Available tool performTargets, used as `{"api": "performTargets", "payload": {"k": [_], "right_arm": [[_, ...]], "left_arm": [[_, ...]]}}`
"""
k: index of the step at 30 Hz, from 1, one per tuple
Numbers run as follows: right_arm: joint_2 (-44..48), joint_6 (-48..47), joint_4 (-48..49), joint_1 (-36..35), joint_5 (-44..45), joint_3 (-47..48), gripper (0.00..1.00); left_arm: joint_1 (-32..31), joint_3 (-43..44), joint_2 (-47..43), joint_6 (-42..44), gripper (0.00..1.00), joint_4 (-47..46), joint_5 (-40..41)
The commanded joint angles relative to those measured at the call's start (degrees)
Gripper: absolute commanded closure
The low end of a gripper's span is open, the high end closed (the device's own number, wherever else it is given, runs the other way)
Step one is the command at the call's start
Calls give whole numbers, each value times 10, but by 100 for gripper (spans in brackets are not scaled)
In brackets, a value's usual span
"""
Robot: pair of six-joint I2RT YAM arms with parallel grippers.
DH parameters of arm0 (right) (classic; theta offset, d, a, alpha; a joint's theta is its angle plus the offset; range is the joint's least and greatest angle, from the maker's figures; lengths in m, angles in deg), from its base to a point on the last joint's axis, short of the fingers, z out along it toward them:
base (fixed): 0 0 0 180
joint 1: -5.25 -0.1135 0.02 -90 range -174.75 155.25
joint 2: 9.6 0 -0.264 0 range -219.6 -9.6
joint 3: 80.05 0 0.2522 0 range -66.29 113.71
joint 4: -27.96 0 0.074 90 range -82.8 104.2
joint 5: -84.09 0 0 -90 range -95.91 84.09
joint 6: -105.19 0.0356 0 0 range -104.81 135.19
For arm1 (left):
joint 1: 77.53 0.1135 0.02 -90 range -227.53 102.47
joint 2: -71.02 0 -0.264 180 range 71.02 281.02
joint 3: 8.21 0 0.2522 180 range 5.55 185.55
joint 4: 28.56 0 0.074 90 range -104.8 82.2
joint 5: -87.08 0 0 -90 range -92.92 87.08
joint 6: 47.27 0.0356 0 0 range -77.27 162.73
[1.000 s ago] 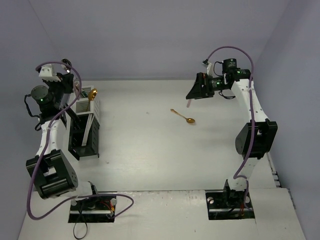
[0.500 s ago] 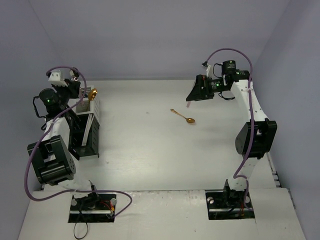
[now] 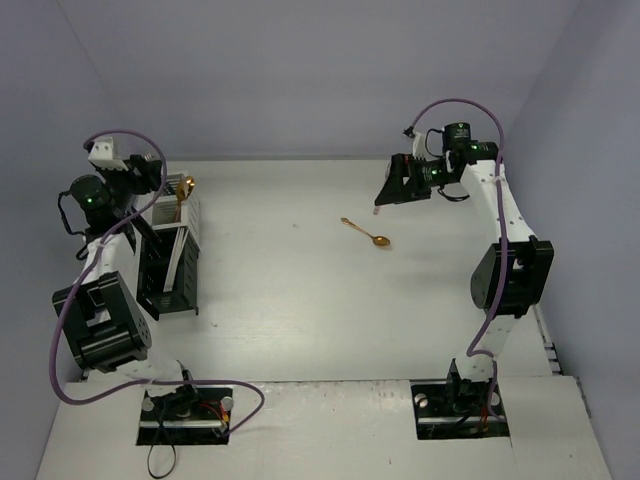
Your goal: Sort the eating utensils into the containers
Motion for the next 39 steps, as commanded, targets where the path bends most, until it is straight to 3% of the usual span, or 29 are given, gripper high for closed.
{"api": "performTargets", "payload": {"k": [1,5,8,14,23,36,39], "right_arm": [[35,-40,7,-10,118,-6,17],[42,-93,8,-59,274,-34,28],[21,-124,8,-108,381,-50,37],[-64,-134,6,-152,415,-16,54],[-197,-144,7,-168,429,94,62],[-281,-163,6,-178,428,142,62],[-287,-168,5,-180,423,131,66]], "left_arm": [[7,83,-83,-3,40,-11,-25],[3,132,-127,23,40,94,-53],[-9,182,-147,78,40,261,-91],[-44,224,-183,172,37,496,-110],[-76,154,-259,201,35,548,-173],[-82,131,-282,195,34,550,-193],[-82,131,-283,195,34,550,-193]]}}
